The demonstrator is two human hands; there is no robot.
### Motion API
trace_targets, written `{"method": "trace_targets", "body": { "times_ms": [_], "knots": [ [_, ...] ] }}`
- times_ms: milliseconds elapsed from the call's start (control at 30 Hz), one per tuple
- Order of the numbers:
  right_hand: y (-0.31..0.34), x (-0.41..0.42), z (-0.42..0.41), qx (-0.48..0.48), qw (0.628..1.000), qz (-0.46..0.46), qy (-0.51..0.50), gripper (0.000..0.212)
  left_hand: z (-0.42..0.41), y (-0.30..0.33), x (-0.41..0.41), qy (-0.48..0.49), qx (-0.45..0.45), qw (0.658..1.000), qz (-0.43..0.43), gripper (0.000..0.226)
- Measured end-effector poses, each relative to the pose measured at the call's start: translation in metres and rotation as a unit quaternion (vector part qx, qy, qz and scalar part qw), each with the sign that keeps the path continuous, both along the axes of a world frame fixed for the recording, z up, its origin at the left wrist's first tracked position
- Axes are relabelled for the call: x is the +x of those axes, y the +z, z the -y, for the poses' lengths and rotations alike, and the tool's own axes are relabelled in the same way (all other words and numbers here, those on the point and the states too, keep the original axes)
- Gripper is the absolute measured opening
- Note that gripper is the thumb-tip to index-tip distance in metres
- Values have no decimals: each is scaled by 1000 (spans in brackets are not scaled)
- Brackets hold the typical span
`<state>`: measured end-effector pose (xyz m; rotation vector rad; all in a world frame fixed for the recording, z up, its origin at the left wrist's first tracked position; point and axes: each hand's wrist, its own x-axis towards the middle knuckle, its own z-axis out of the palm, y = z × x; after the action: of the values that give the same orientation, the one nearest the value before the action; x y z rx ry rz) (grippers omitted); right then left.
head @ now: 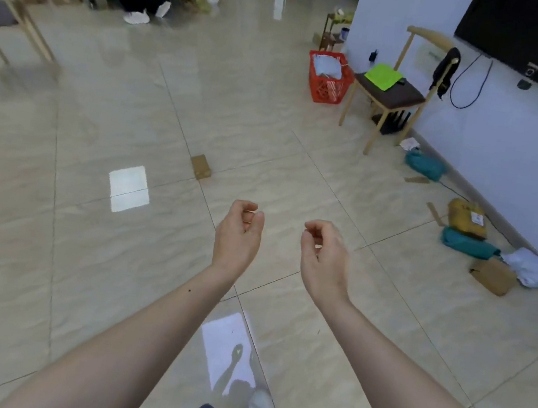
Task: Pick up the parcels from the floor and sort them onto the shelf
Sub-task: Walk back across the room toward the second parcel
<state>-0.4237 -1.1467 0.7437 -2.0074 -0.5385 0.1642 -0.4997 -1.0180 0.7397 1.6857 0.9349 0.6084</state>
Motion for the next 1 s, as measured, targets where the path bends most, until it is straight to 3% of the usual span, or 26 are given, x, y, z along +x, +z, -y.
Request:
{"method": "trace_targets", "body": {
  "times_ms": [367,667,1000],
  "knots": [
    [-18,52,-190,-12,995,-25,92,16,-183,-15,26,94,-20,995,-38,12],
    [-24,75,-345,-16,995,-55,77,16,-339,-15,42,63,-9,995,-76,22],
    [-43,138,-503,-27,996,-70,58,17,-499,-28,108,32,-19,995,-94,17]
  ]
}}
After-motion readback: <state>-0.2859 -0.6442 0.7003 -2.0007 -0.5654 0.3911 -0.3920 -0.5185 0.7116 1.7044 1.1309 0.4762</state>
